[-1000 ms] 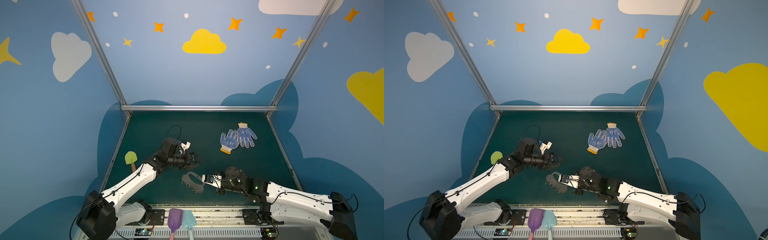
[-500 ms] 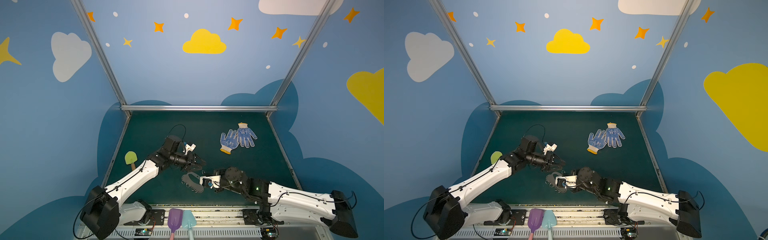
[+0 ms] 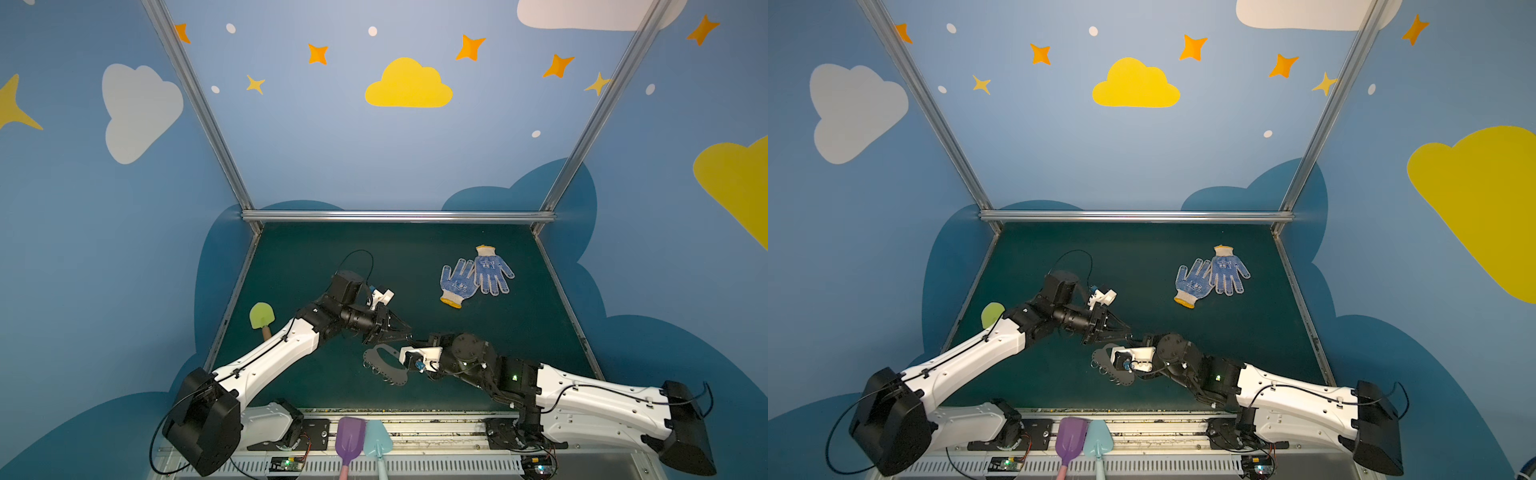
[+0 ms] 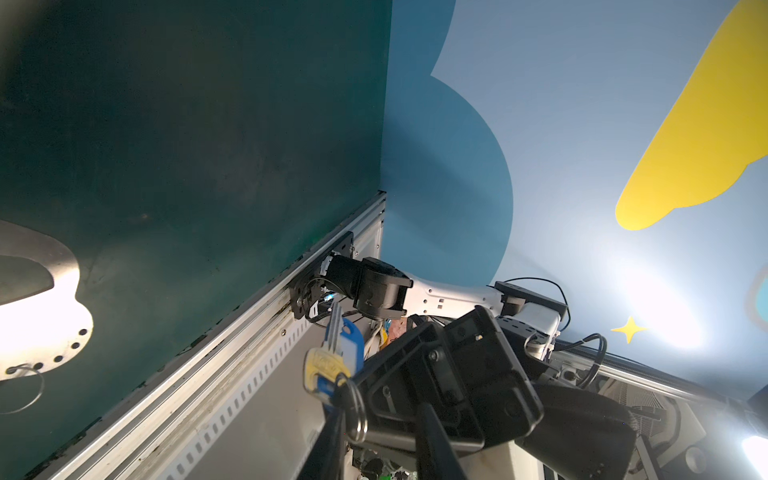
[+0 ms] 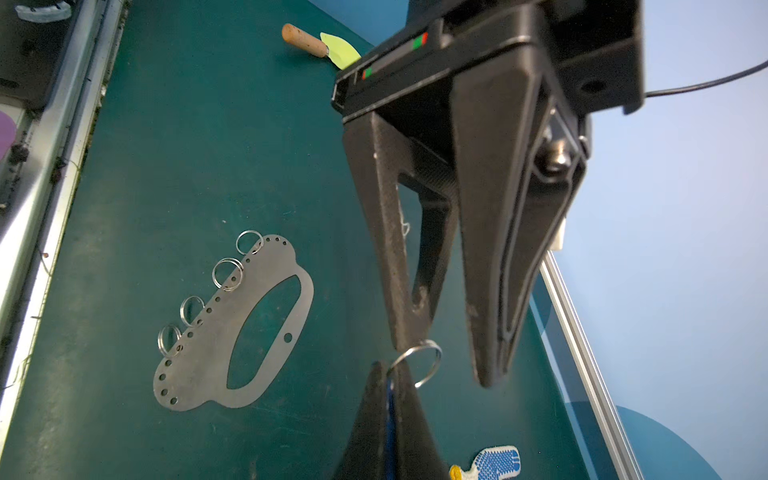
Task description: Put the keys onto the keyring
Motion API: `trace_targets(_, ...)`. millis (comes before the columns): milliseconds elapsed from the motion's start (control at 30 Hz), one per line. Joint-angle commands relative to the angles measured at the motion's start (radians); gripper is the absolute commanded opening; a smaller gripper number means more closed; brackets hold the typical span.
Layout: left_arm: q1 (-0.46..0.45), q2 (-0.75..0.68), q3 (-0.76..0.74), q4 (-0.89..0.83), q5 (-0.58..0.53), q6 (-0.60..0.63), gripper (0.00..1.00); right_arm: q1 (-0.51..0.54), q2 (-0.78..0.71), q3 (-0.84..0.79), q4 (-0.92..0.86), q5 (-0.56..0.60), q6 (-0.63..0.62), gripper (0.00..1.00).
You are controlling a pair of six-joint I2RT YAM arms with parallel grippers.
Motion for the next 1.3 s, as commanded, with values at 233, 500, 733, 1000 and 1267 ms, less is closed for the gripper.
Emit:
trace_targets(233,0.003,0.012,0.004,0.082,0.033,-0.037,0.18,0.005,-0.04,-0.026,0.035,-0.04,0.021,0.0)
trace_targets(500,0.025,0.009,0.003,0.041,-0.015,0.006,0.25,0.001,-0.074,-0.028,0.025,-0.05,0.086,0.0)
trace_targets(733,0.115,-0.142,-0.075,-0.221,-0.377,0.064,0.43,-0.033,-0.106,-0.061,-0.053,-0.052,0.277,0.0)
trace_targets(1000,0.1,-0.197,-0.234,-0.339,-0.553,0.062,0.43,-0.057,-0.155,-0.147,-0.029,-0.011,0.447,0.0)
trace_targets(1267,0.066,-0.11,-0.337,-0.175,-0.571,0.045,0.45,-0.066,-0.111,-0.175,0.01,-0.049,0.488,0.0)
